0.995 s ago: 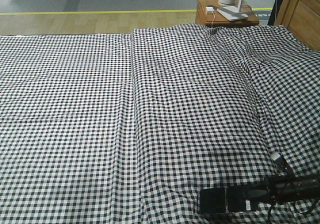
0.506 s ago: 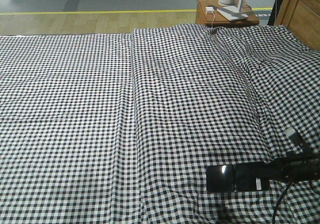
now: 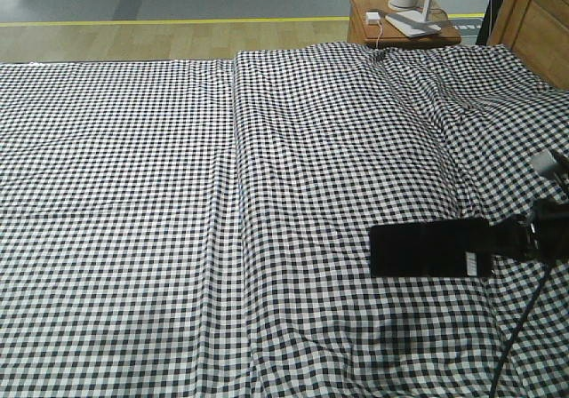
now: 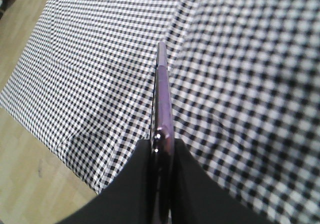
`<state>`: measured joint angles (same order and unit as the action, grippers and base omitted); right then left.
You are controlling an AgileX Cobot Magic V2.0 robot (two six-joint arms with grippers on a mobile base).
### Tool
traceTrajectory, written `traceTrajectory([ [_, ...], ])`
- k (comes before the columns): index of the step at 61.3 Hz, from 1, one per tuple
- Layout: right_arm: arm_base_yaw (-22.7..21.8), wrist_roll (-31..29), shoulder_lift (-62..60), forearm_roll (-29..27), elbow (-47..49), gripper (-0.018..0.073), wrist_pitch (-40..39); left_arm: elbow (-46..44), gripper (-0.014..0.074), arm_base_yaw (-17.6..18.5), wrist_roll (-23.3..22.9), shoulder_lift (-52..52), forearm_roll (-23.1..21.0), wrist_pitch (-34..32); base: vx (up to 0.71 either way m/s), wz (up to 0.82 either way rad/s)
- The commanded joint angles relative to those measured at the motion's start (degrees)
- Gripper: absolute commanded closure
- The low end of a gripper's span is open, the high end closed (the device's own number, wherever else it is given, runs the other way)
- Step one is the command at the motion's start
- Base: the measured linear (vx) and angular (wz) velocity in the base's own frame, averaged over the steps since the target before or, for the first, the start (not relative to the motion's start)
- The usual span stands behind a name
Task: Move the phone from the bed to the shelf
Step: 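Lift the phone with the right gripper up off the bed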
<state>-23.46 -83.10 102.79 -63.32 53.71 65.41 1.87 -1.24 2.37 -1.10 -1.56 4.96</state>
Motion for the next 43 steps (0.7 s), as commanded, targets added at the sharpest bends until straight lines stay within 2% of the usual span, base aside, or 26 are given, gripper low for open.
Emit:
traceTrajectory([
  [1, 4.1, 0.4, -6.3, -5.0, 0.8, 0.0563, 8.5, -1.4, 0.0595, 0.3, -0.5, -0.4, -0.6, -4.1, 0.00, 0.00],
  [23, 18.8, 7.5, -18.7, -5.0, 0.8, 0.0563, 8.4, -1.4, 0.0595, 0.3, -0.5, -0.4, -0.6, -4.1, 0.00, 0.00],
  [43, 28.4, 16.4, -28.3, -4.6, 0.8, 0.0562, 8.4, -1.4, 0.0595, 0.3, -0.5, -0.4, -0.6, -4.1, 0.00, 0.00],
])
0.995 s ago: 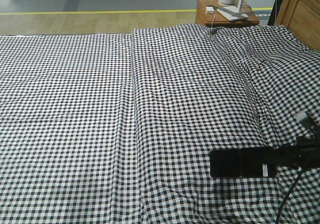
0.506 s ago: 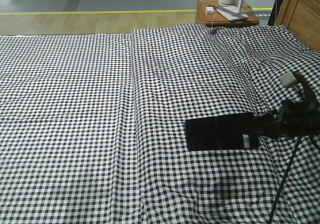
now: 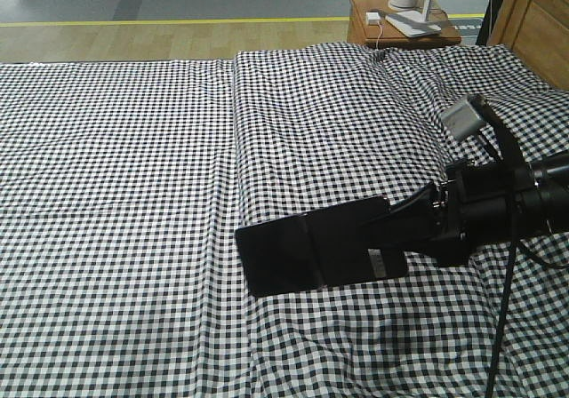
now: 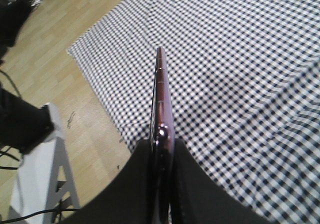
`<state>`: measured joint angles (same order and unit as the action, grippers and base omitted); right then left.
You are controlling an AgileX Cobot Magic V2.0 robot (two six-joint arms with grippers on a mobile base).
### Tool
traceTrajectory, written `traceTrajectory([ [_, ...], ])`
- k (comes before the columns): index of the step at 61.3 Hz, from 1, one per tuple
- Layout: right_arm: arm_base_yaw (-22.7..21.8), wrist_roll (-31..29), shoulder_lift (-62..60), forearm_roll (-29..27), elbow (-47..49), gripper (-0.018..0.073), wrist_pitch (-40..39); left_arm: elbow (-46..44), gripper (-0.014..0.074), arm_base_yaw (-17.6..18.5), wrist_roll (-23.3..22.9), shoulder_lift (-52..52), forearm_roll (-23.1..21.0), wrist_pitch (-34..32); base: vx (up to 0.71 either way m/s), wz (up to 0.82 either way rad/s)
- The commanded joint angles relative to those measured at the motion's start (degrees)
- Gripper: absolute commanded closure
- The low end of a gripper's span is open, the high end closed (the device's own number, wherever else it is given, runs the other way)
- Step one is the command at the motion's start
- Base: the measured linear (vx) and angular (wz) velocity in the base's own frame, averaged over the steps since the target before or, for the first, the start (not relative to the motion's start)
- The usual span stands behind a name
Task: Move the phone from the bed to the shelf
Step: 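Lift the phone with the right gripper up off the bed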
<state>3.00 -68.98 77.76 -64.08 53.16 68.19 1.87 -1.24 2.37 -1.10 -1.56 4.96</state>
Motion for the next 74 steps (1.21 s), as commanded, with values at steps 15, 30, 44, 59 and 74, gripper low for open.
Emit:
traceTrajectory([
  [15, 6.3, 5.6, -6.4, -3.4, 1.3, 0.0562, 5.6, -1.4, 0.0595, 0.3, -0.5, -0.4, -0.6, -4.1, 0.00, 0.00],
  [30, 6.5, 5.6, -6.9, -3.4, 1.3, 0.0562, 5.6, -1.4, 0.0595, 0.3, -0.5, -0.4, -0.6, -4.1, 0.00, 0.00],
  [44, 6.5, 5.6, -6.9, -3.4, 1.3, 0.0562, 5.6, -1.4, 0.0595, 0.3, -0.5, -0.4, -0.6, -4.1, 0.00, 0.00],
  [59, 6.5, 5.6, -6.9, -3.4, 1.3, 0.0561, 5.6, -1.4, 0.0595, 0.3, -0.5, -0.4, -0.6, -4.1, 0.00, 0.00],
  [74, 6.5, 5.6, -6.9, -3.4, 1.3, 0.0561, 5.6, -1.4, 0.0595, 0.3, -0.5, -0.4, -0.6, -4.1, 0.00, 0.00],
])
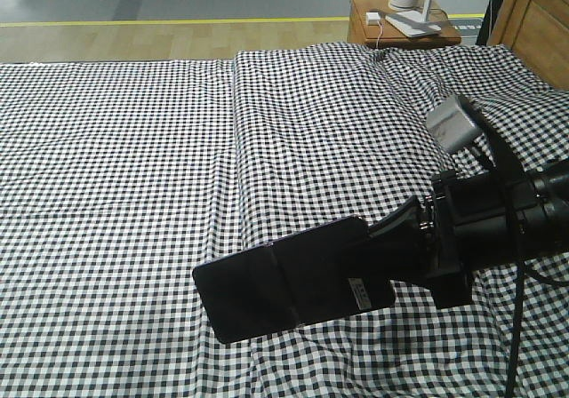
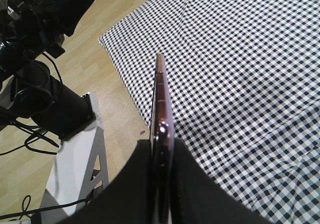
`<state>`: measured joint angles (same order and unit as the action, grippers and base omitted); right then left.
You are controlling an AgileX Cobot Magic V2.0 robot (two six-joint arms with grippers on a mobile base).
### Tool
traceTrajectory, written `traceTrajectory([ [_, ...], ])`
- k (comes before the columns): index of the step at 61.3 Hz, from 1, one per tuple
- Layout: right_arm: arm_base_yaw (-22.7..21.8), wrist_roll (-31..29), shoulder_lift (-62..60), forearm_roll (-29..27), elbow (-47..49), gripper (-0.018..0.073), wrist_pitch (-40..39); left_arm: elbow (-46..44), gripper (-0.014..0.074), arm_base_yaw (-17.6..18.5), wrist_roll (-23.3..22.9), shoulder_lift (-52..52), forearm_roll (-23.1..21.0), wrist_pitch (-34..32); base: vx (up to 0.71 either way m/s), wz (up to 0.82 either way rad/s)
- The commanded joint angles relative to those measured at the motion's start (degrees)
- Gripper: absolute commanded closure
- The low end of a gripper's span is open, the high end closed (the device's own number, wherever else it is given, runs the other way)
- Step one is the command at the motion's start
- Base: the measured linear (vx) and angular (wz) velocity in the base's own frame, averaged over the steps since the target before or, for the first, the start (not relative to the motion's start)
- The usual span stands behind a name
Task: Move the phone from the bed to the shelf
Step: 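Lift the phone with the right gripper up off the bed, then drive the base away from the bed holding the phone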
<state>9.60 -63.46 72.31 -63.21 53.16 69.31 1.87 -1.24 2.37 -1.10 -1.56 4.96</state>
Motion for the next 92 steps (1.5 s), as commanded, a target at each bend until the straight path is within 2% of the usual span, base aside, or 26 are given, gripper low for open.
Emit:
traceTrajectory([
  [1, -0.1, 0.1, -1.5, -4.3, 1.3, 0.0561, 4.5, -1.4, 0.0595, 0.3, -0.5, -0.4, -0.6, -4.1, 0.00, 0.00],
  [48, -0.1, -0.1, -1.5, -4.3, 1.3, 0.0561, 4.5, -1.4, 0.0595, 0.3, -0.5, -0.4, -0.6, -4.1, -0.01, 0.05],
  [92, -0.1, -0.1, -1.5, -4.3, 1.3, 0.0561, 4.5, -1.4, 0.0595, 0.3, -0.5, -0.4, -0.6, -4.1, -0.08, 0.31],
])
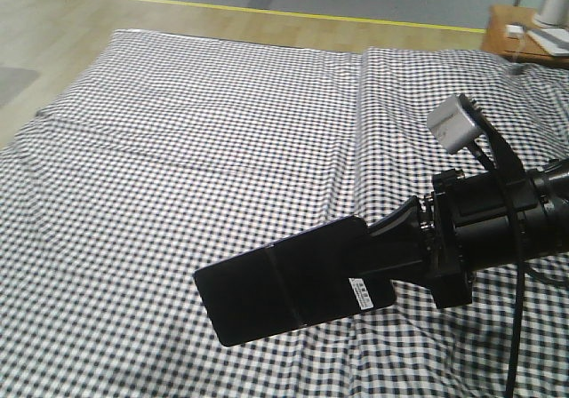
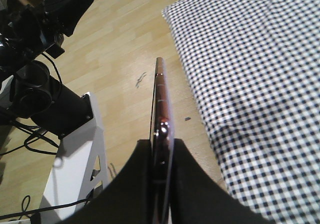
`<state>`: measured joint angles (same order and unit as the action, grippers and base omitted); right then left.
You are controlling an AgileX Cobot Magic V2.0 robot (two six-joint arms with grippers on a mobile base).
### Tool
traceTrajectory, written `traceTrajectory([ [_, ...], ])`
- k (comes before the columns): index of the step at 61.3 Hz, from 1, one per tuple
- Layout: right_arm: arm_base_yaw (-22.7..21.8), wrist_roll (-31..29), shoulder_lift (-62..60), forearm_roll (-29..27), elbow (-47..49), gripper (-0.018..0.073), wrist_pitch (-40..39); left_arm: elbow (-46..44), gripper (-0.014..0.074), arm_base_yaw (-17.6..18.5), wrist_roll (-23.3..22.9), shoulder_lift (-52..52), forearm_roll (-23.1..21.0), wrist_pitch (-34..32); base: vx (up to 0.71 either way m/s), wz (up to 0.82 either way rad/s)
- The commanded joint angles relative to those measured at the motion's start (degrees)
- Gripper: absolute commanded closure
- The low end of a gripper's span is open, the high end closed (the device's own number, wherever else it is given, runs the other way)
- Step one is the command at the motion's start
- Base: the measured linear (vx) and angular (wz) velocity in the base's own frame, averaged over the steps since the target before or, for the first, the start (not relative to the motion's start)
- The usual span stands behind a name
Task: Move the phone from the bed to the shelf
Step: 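Drive the base away from the bed holding the phone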
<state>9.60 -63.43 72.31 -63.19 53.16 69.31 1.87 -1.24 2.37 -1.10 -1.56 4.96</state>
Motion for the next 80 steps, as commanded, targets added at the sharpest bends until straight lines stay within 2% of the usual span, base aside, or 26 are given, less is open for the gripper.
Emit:
traceTrajectory([
  [1, -0.1, -0.2, -1.5, -4.3, 1.3, 0.0561, 4.5, -1.4, 0.0595, 0.3, -0.5, -0.4, -0.6, -4.1, -0.11, 0.41],
  [80, -0.1, -0.2, -1.5, -4.3, 1.3, 0.0561, 4.5, -1.4, 0.0595, 0.3, -0.5, -0.4, -0.6, -4.1, -0.14, 0.53],
])
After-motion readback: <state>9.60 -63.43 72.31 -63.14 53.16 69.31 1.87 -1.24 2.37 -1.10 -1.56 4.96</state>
